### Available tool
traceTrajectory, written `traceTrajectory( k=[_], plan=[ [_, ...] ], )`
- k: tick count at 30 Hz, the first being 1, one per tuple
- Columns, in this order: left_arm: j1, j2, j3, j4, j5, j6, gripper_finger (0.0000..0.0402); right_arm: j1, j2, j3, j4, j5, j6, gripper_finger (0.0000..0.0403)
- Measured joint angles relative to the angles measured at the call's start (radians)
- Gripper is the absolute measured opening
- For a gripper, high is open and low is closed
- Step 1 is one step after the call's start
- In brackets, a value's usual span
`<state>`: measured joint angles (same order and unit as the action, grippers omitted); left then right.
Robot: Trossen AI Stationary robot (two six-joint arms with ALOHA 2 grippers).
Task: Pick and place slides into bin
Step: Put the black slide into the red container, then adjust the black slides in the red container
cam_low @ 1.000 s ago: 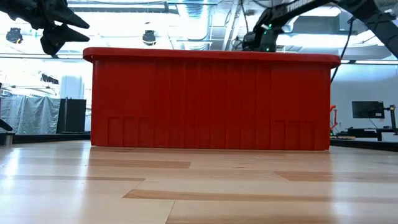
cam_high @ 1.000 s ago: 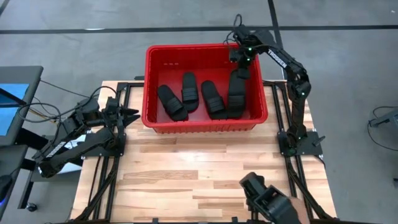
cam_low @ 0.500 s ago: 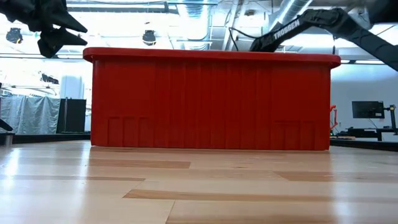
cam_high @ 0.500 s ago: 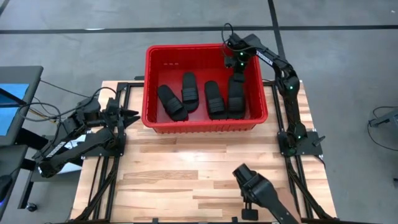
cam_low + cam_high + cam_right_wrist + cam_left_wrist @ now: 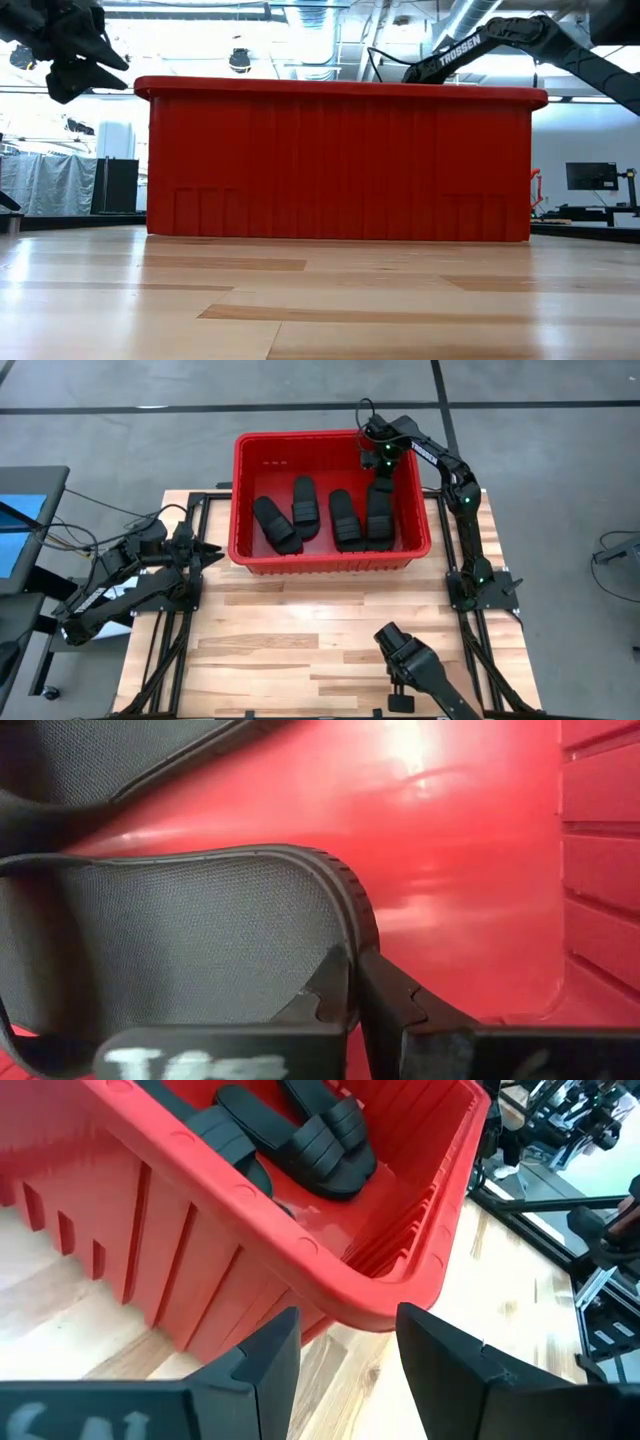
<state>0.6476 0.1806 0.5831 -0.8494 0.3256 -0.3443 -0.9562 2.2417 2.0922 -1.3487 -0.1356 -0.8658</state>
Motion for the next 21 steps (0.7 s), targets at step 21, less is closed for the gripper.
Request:
traceTrajectory(
  k=[21],
  plan=[
    [0.000,0.000,0.000,0.000,0.000,0.000,0.0157,0.014,-0.003,0.000,0.004,0.018,0.020,0.0082]
  ],
)
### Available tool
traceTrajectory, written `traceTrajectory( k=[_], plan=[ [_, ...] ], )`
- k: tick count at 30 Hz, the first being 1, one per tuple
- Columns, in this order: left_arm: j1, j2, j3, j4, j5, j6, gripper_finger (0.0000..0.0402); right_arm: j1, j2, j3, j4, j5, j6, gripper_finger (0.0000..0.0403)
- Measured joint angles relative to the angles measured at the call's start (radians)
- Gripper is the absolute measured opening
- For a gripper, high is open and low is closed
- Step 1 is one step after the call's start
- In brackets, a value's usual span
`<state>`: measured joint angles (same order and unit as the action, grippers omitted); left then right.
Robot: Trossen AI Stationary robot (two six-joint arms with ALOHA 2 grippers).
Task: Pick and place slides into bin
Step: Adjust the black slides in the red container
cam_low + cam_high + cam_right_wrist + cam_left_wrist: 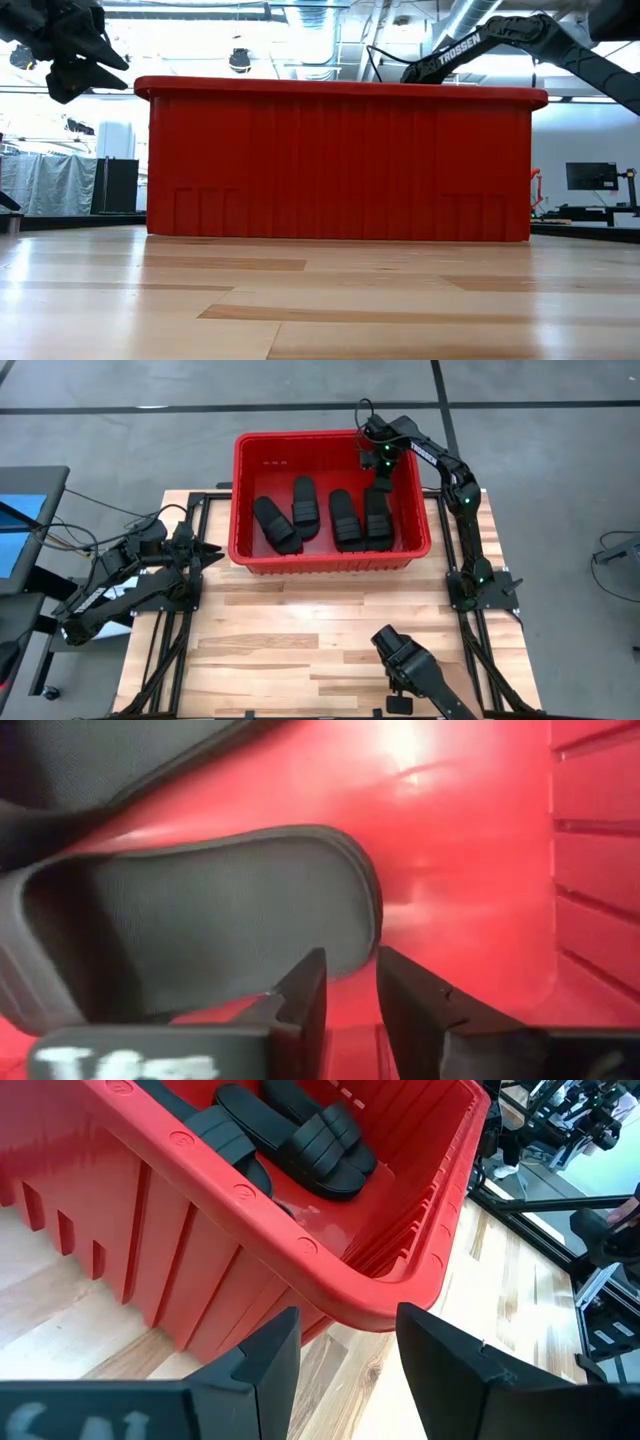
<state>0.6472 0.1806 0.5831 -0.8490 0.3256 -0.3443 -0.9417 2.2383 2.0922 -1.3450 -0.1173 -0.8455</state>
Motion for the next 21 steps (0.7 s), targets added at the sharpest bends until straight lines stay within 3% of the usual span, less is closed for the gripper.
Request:
traceTrajectory(
  k=[13,21],
  plan=[
    [0.000,0.000,0.000,0.000,0.000,0.000,0.0157,0.002,0.000,0.005,-0.007,0.017,0.001,0.0102],
    [0.000,0.000,0.000,0.000,0.000,0.000,0.0157,0.004,0.000,0.096,-0.032,0.011,0.008,0.0102]
  ],
)
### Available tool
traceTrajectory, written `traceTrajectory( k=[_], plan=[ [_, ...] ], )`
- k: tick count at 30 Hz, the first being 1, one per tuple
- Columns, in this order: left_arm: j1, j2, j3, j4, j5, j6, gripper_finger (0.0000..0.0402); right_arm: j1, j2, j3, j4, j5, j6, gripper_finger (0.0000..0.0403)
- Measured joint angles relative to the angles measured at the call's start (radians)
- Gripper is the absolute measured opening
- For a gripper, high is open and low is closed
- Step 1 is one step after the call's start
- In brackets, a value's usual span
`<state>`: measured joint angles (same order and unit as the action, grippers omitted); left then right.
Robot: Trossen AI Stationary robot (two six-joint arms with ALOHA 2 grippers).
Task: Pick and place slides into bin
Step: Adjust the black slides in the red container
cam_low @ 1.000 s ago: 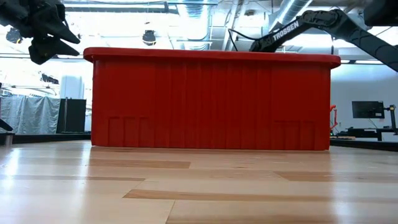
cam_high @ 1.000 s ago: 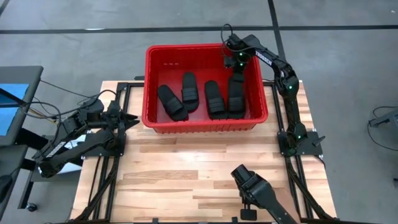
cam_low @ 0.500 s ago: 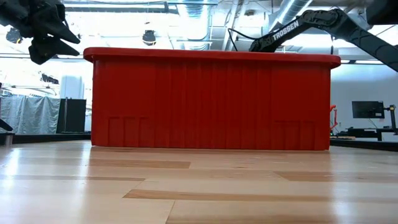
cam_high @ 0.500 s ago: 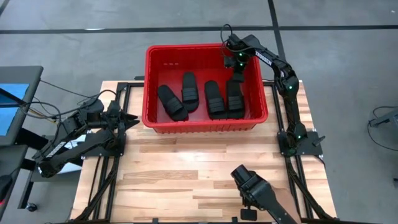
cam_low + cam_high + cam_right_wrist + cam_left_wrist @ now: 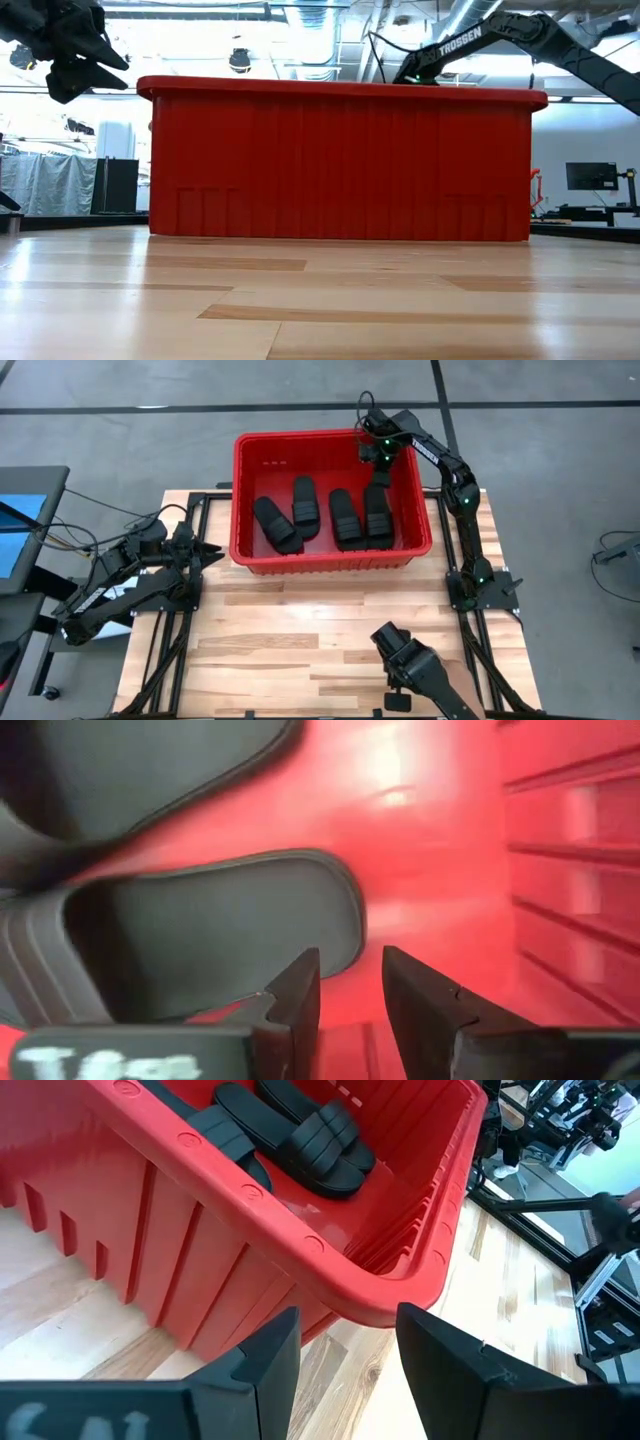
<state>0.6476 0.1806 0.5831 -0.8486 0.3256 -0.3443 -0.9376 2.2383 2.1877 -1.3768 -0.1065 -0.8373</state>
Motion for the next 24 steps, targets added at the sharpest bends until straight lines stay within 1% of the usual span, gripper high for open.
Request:
traceTrajectory(
  k=[9,13,20,24],
  plan=[
    [0.000,0.000,0.000,0.000,0.000,0.000,0.0157,0.015,-0.002,0.170,-0.026,0.006,-0.001,0.0102],
    [0.000,0.000,0.000,0.000,0.000,0.000,0.0157,0.029,-0.050,0.152,0.031,0.019,-0.006,0.0102],
    [0.000,0.000,0.000,0.000,0.000,0.000,0.0157,0.050,-0.125,0.153,0.075,0.022,0.000,0.0102],
    [0.000,0.000,0.000,0.000,0.000,0.000,0.0157,0.070,-0.161,0.153,0.136,0.022,0.031,0.0102]
  ],
)
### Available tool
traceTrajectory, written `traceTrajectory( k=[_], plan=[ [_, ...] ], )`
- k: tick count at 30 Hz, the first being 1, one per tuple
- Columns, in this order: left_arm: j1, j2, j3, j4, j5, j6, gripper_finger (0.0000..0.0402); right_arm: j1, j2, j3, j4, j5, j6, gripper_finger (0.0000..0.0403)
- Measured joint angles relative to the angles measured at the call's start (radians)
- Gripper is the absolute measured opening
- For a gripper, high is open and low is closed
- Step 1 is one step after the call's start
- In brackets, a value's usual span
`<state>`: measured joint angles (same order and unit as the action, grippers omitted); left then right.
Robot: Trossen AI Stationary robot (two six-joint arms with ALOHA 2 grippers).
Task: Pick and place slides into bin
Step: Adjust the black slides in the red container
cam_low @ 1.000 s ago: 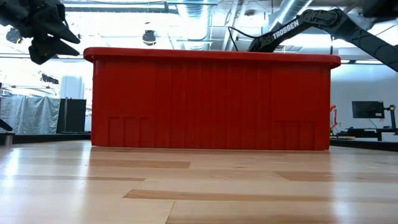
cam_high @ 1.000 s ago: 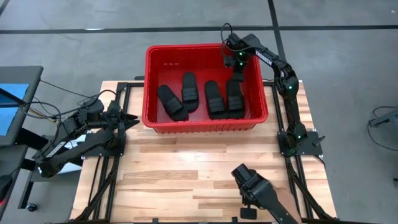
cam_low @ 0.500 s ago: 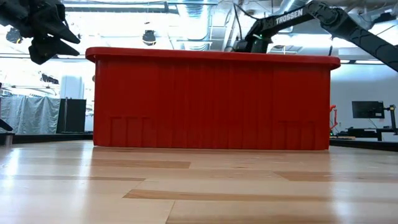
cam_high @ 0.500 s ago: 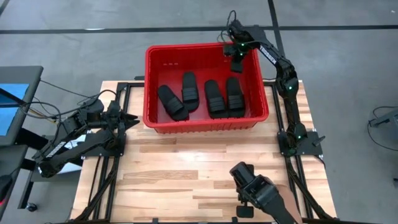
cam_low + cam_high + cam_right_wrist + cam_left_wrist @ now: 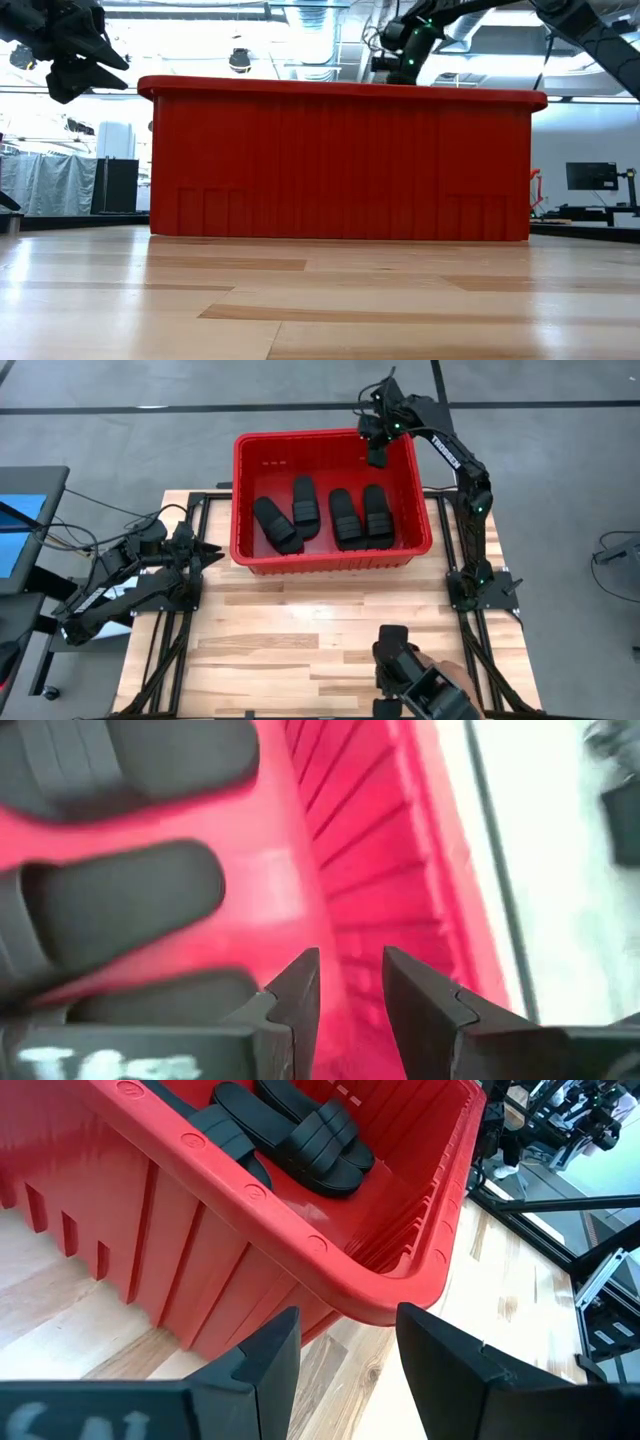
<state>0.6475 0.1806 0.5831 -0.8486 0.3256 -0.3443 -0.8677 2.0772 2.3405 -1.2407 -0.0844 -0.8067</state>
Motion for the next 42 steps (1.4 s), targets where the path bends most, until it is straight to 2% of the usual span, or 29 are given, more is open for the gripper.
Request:
traceTrajectory(
  k=[13,18,22,29,31,38,42],
  plan=[
    [0.000,0.000,0.000,0.000,0.000,0.000,0.0157,0.128,-0.024,-0.001,0.225,0.032,0.014,0.0102],
    [0.000,0.000,0.000,0.000,0.000,0.000,0.0157,0.161,-0.026,-0.001,0.310,0.018,0.122,0.0102],
    [0.000,0.000,0.000,0.000,0.000,0.000,0.0157,0.150,-0.039,-0.001,0.354,-0.077,0.254,0.0102],
    [0.000,0.000,0.000,0.000,0.000,0.000,0.0157,0.099,-0.077,-0.002,0.377,-0.424,0.457,0.0102],
    [0.000,0.000,0.000,0.000,0.000,0.000,0.0157,0.100,-0.084,-0.002,0.376,-0.484,0.470,0.0102],
    [0.000,0.000,0.000,-0.008,-0.002,0.003,0.0157,0.139,-0.107,-0.002,0.389,-0.498,0.534,0.0092],
    [0.000,0.000,0.000,-0.008,-0.003,0.003,0.0157,0.166,-0.122,-0.002,0.452,-0.558,0.583,0.0084]
  ],
)
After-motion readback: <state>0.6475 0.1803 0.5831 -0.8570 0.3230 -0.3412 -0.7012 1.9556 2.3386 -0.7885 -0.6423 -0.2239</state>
